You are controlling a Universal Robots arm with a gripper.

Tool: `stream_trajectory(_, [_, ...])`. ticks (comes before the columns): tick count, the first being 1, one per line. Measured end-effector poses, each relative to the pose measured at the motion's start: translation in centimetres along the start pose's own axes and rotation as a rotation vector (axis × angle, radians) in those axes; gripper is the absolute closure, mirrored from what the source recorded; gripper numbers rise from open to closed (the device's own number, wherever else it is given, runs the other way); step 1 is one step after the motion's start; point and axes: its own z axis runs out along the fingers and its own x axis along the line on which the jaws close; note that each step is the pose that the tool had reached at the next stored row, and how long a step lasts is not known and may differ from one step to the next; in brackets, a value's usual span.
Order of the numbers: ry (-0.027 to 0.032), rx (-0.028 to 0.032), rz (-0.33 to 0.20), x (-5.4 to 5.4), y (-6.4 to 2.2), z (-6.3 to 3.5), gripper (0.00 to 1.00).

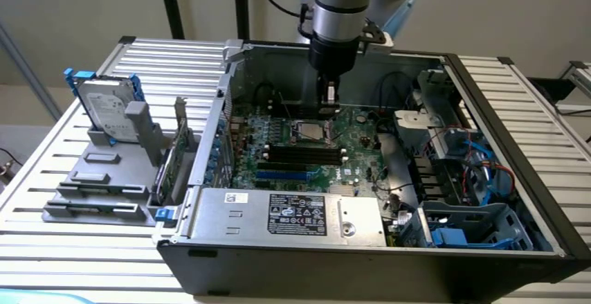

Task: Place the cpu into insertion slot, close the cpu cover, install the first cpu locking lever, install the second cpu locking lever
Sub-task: 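Close the cpu cover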

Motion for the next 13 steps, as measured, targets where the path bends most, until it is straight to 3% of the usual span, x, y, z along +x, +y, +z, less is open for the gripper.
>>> stream_trajectory(5, [0.0007,0.0036,0.0,0.0,2.26,-1.08,0.89])
stream_trajectory(13, [0.0079,0.0046,0.0,0.0,5.9,-1.34,0.89])
